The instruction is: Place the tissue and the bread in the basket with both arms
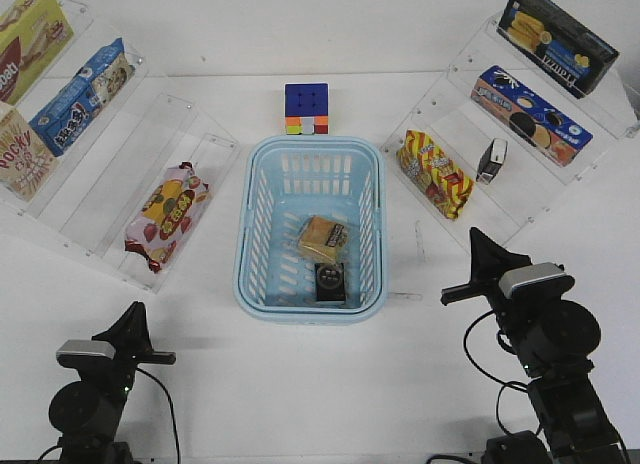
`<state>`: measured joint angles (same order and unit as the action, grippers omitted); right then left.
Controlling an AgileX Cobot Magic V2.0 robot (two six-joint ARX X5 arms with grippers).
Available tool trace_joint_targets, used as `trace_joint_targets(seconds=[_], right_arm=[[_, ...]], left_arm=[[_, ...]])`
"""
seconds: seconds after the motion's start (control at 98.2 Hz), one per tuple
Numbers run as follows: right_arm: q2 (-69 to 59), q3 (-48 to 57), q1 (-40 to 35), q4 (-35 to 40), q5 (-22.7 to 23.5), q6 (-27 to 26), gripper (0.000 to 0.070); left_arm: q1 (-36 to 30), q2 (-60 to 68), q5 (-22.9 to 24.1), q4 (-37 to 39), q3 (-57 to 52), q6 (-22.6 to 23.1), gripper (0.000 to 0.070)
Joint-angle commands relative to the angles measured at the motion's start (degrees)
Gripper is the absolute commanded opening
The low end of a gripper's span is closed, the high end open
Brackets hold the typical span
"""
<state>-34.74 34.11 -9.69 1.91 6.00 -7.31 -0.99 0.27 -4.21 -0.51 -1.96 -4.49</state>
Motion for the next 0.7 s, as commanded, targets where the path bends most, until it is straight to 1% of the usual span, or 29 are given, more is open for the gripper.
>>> trace_joint_targets(seconds=[0.0,0.102,0.692], right_arm=[[-0.17,0.48,-0.09,-0.66,-0.02,-0.33,0.0],[-0.17,0.48,-0.09,-0.68,-0.04,-0.33,0.0],[-0.17,0.48,-0.07,-0.66,-0.04,-0.33,0.0]], left_arm=[[0.02,-0.09,0.07,0.63,1.2,2.64,0.0001],[0.02,-0.11,0.13,0.66,1.2,5.35,0.0001],[0.02,-0.04,0.11,0.68,1.16,5.31,0.0001]])
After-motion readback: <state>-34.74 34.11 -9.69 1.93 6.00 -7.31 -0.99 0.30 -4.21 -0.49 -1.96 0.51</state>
